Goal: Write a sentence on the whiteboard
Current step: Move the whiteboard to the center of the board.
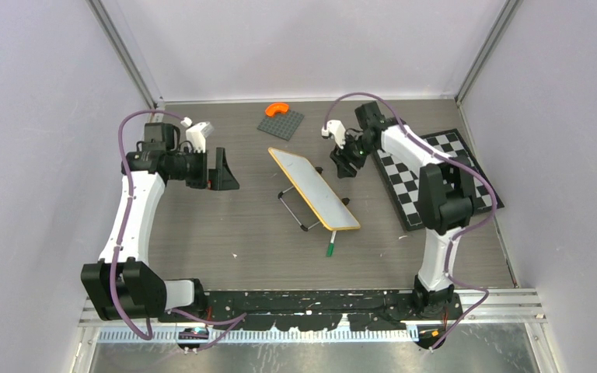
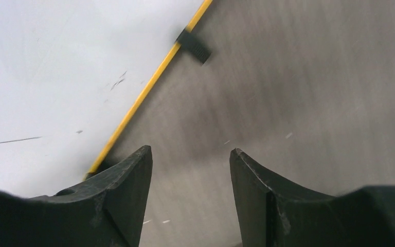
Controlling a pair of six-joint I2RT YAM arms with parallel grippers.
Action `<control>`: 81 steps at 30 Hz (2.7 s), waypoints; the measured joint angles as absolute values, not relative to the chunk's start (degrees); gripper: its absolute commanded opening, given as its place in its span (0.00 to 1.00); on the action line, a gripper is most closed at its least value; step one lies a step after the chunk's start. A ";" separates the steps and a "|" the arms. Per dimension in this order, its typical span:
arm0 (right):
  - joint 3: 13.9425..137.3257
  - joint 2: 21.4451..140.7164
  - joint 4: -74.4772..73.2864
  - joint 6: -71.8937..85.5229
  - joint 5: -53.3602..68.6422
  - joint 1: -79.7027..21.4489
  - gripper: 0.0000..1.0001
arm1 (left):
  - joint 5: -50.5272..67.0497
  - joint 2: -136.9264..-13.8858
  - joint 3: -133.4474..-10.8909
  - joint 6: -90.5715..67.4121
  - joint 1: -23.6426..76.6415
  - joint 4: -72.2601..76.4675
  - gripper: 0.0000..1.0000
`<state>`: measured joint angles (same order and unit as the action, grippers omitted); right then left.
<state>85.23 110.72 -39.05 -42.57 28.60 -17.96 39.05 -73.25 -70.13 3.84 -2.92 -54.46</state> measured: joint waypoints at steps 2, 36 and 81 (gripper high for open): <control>92.29 114.63 -42.39 -48.49 29.54 -17.96 0.62 | 39.59 -73.25 -70.76 4.38 -2.92 -54.87 1.00; 107.15 131.66 -51.57 -81.34 32.03 -26.00 0.45 | 41.80 -75.64 -72.34 5.50 -4.12 -56.69 1.00; 82.94 116.11 -59.00 -72.23 27.83 -32.58 0.46 | 39.18 -72.34 -70.50 1.69 -9.45 -46.68 1.00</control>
<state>82.94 116.11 -59.00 -72.23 27.83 -32.58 39.18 -72.34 -70.50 1.69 -9.45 -46.68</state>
